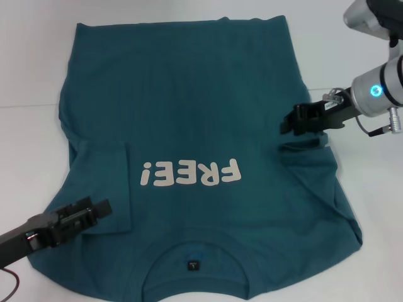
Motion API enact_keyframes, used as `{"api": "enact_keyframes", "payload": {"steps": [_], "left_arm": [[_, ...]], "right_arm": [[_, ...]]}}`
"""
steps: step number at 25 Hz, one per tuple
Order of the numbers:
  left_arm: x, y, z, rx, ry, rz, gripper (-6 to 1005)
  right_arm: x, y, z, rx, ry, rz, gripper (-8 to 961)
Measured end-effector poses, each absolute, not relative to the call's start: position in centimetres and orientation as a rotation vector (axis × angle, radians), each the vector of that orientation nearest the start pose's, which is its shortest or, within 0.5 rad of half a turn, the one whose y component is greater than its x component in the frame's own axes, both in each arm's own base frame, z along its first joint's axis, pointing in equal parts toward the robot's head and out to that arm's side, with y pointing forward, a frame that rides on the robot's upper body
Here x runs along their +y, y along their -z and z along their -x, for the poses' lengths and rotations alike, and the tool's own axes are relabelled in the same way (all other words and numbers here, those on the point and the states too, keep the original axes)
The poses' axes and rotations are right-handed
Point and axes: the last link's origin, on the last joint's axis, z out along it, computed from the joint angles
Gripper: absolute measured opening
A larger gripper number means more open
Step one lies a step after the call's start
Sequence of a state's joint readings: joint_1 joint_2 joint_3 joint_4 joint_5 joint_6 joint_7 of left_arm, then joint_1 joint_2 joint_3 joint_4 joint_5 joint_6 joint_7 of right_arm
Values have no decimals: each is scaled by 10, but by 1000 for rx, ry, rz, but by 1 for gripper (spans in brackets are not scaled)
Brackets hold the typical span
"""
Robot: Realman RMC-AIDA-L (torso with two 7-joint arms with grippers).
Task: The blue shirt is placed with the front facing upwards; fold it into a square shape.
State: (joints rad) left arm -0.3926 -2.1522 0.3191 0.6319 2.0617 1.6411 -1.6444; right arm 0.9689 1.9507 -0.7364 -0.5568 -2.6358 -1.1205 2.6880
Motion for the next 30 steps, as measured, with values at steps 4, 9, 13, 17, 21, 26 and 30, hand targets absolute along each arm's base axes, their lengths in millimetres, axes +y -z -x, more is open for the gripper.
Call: {"api": "enact_keyframes", "payload": {"steps": [4,9,13,17,21,26,30], "left_arm": [[280,-6,310,-1288,1041,2290,816],[280,-6,310,-1290,1041,2289,816],[280,-6,310,-1291,1041,2288,816],[280,-6,310,-1291,1041,2288,817],[279,-6,311,-1292,1040,2287,817],[280,-6,310,-1291,1042,2287,817],[280,-6,310,-1291,1043,2287,817]], "right_arm": [[462,-23,-217,1573,-59,2095,288],[461,-23,-212,1522,-41,2144,438],[461,-42,-211,1455,-26,2191,507],[453,-66,-221,1436,21,2199,568],[448,-76,-232,1463,45,2185,636],[438,-79,-248,1509,82,2163,721],[432,-72,-260,1460,126,2183,840]]}}
